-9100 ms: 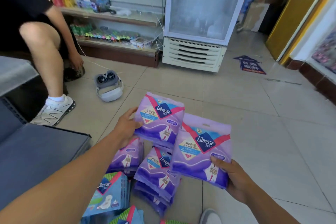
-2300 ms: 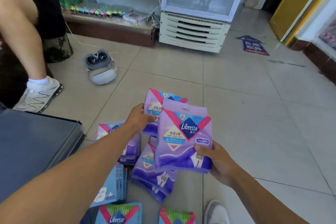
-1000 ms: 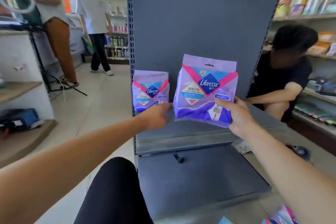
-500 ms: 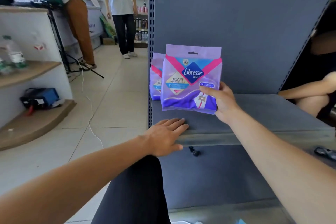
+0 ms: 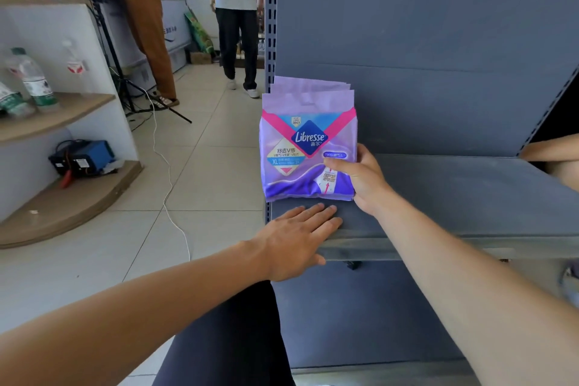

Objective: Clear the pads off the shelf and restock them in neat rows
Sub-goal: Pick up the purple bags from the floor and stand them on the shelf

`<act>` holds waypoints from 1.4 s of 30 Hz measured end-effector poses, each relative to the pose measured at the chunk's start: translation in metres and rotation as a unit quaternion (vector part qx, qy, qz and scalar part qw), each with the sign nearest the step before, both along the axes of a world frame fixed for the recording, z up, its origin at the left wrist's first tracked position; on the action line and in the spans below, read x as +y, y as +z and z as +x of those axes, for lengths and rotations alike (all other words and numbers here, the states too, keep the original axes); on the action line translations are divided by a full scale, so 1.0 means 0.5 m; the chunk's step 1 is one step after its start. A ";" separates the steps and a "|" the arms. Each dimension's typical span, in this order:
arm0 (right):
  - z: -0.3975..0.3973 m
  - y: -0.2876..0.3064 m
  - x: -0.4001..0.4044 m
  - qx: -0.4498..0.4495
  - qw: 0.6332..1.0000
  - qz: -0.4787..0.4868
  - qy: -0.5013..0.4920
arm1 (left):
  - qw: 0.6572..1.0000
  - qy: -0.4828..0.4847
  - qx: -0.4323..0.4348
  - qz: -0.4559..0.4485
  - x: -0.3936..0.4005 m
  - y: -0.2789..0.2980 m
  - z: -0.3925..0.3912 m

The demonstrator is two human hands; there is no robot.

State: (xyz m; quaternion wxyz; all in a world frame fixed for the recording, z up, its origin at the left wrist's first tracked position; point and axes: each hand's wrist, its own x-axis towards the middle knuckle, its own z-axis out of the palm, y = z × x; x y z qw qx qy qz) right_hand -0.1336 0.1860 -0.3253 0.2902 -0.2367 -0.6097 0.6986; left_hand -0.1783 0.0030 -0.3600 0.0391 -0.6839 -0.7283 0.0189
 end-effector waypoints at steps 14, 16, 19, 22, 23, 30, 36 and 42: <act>-0.041 -0.026 0.027 -0.016 0.998 0.041 -0.046 | 1.000 -0.008 0.003 0.007 0.003 -0.009 -0.006; -0.035 -0.024 0.023 -0.023 0.997 0.055 -0.047 | 1.000 -0.009 0.004 0.009 0.002 -0.008 -0.003; -0.024 -0.025 0.019 -0.035 0.996 0.069 -0.047 | 1.000 -0.005 0.003 0.005 0.000 -0.010 0.000; -0.015 -0.021 0.019 -0.039 0.995 0.078 -0.041 | 1.000 -0.006 0.001 0.007 0.000 -0.009 -0.002; -0.013 -0.019 0.020 -0.044 0.995 0.083 -0.039 | 1.000 -0.006 0.000 0.007 0.001 -0.008 -0.003; 0.013 -0.004 0.019 -0.069 0.990 0.124 -0.025 | 1.000 -0.005 -0.003 -0.002 0.000 -0.003 -0.005; 0.059 0.003 0.006 -0.097 0.832 0.502 -0.214 | 1.000 -0.004 -0.006 -0.003 -0.001 0.002 -0.002; 0.050 0.011 -0.054 -0.151 0.575 0.803 -0.044 | 1.000 -0.008 -0.012 0.012 0.001 -0.002 -0.002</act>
